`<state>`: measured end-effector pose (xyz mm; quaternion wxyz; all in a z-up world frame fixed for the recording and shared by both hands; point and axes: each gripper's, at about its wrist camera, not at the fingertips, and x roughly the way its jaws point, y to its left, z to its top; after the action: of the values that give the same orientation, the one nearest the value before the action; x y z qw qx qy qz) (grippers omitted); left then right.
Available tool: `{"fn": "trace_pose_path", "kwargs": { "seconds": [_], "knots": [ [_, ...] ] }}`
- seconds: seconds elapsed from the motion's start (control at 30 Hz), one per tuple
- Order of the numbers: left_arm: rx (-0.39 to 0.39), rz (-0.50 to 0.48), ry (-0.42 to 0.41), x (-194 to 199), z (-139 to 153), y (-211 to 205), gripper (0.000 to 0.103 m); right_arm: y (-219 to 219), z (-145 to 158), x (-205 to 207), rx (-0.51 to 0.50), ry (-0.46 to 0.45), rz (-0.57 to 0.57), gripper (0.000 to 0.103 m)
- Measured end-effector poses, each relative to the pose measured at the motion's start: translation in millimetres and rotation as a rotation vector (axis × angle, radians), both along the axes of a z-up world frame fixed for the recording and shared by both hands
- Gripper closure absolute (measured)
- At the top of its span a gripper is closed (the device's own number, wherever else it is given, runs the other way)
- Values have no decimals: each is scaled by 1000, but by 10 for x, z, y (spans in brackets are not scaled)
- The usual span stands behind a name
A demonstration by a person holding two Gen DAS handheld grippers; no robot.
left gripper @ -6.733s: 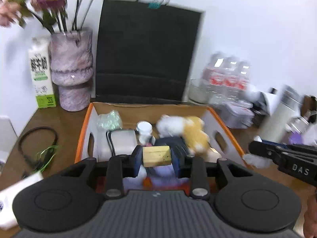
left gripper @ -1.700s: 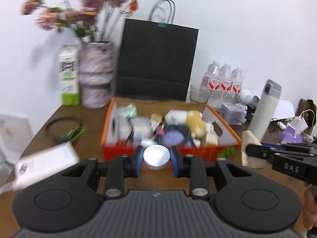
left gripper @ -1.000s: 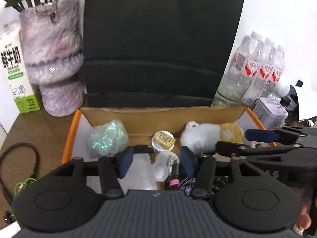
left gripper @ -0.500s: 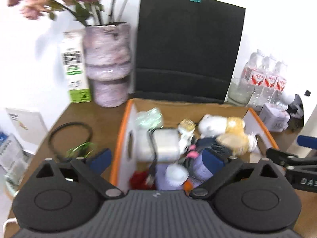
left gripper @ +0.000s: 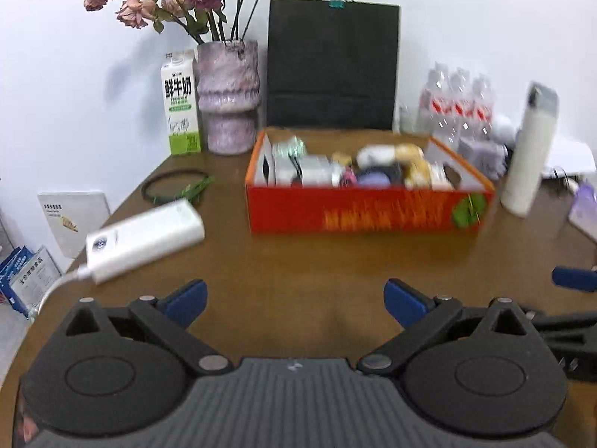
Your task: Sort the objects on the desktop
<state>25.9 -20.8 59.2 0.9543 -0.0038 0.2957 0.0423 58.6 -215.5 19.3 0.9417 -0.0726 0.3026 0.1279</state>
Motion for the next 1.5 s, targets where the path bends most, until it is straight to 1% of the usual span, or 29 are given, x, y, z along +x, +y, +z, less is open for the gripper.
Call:
{"fn": "trace_pose_path", "kwargs": {
  "seconds": [0.1, 0.13, 0.2, 0.27, 0.33, 0.4, 0.43, 0.47, 0.53, 0.63, 0.7, 0.83, 1.03, 1.1, 1.17, 1.27, 1.4, 1.5],
  "knots": [
    [6, -19, -8, -364, -151, -58, 0, -132, -86, -335, 14, -4, -28, 16],
    [-3, -28, -11, -497, -201, -69, 0, -174, -104, -411, 21, -4, -38, 16],
    [-29, -13, -9, -708, -296, -73, 0, -269, -148, -629, 52, -17, -63, 15],
    [-48, -1, 0, -892, -404, -100, 0, -342, -181, -853, 79, -46, -59, 15],
    [-37, -1, 28, -999, -468, -139, 0, -387, -219, -1051, 82, -69, -61, 12],
    [-26, -9, 20, -1066, -488, -163, 0, -408, -256, -1211, 76, -84, -70, 9],
    [-20, -12, 22, -1071, -491, -174, 0, -416, -272, -1251, 74, -84, -68, 6],
    [-18, -17, 27, -1059, -491, -180, 0, -405, -291, -1281, 74, -78, -58, 6],
    [-19, -28, 41, -994, -497, -189, 0, -362, -312, -1267, 63, -62, -37, 5],
    [-10, -34, 69, -896, -535, -202, 0, -275, -358, -1154, 28, -39, -46, 5],
    [-6, -49, 89, -825, -572, -209, 0, -235, -391, -1052, 10, -8, -38, 5],
    [-4, -45, 120, -664, -622, -211, 0, -223, -442, -867, 7, 25, -40, 5],
    [20, -47, 122, -415, -627, -232, 0, -178, -475, -571, -23, 34, -66, 5],
    [17, -43, 124, -334, -629, -221, 0, -149, -486, -468, -31, 40, -59, 4],
    [5, -41, 125, -261, -634, -207, 0, -133, -487, -388, -27, 43, -55, 4],
    [-13, -23, 113, -214, -649, -165, 0, -125, -506, -323, -11, 49, -68, 0],
    [-14, -31, 99, -187, -657, -149, 0, -185, -529, -242, 57, 94, -57, 0],
    [-19, -32, 100, -165, -658, -142, 0, -190, -532, -229, 60, 95, -56, 0]
  ]
}}
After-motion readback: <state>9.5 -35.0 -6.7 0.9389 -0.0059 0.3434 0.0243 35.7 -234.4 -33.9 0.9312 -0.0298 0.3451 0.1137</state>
